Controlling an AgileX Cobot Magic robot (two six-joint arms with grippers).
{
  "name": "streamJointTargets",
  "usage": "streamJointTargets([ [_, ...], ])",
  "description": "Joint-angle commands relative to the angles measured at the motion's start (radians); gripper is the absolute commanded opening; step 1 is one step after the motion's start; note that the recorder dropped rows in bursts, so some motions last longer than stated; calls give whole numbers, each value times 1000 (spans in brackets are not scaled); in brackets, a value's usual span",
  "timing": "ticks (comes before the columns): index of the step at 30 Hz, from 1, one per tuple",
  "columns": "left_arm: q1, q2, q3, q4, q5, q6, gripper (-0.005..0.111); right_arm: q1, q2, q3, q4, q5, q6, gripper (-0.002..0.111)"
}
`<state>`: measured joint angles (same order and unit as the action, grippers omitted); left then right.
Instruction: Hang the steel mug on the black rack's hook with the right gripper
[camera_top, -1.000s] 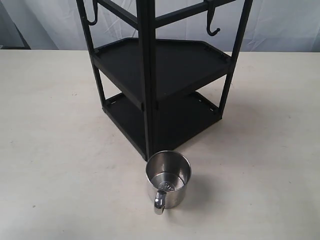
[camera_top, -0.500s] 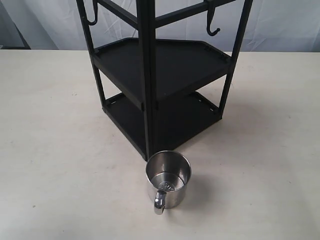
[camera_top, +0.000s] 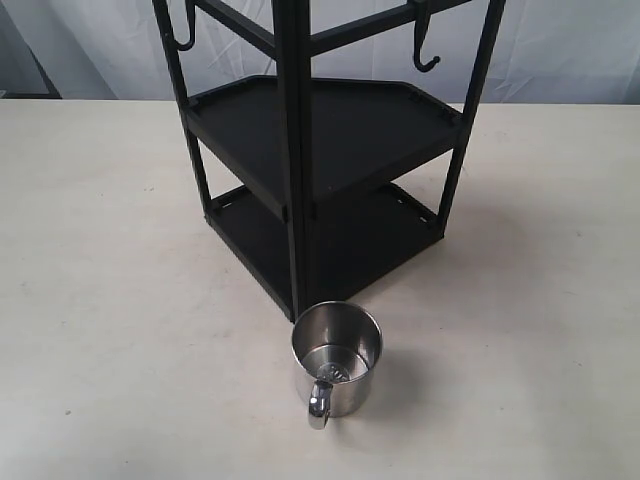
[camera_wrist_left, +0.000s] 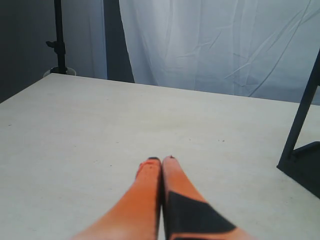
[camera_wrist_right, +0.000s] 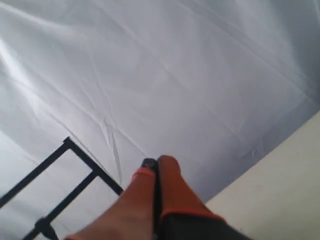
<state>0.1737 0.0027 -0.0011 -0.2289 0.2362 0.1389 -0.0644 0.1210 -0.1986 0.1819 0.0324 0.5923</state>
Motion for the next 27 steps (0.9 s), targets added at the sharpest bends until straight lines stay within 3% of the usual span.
streamJointTargets([
  [1,3,-3,1,-3,2,-1,2,99,252,-429,-250,449,-277,-1],
  [5,3,-3,1,-3,2,-1,2,158,642,-875,-248,920,-742,-1],
  [7,3,-3,1,-3,2,-1,2,159,783,-1001,-225,1027,-952,-1],
  [11,3,-3,1,-3,2,-1,2,166,940,-1060,48,1188,-1326,-1],
  [12,3,-3,1,0,2,-1,2,182,965,-1060,90,1189,-1378,2],
  [13,3,-3,1,0,2,-1,2,217,993,-1060,144,1189,-1432,12],
  [16,3,-3,1,1,2,-1,2,294,1019,-1060,167,1189,-1486,33],
  [18,3,-3,1,1,2,-1,2,387,1043,-1056,166,1189,-1499,40],
  [22,3,-3,1,1,2,-1,2,568,1116,-969,105,1180,-1535,39],
  [27,3,-3,1,1,2,-1,2,705,1222,-902,21,1155,-1544,39],
])
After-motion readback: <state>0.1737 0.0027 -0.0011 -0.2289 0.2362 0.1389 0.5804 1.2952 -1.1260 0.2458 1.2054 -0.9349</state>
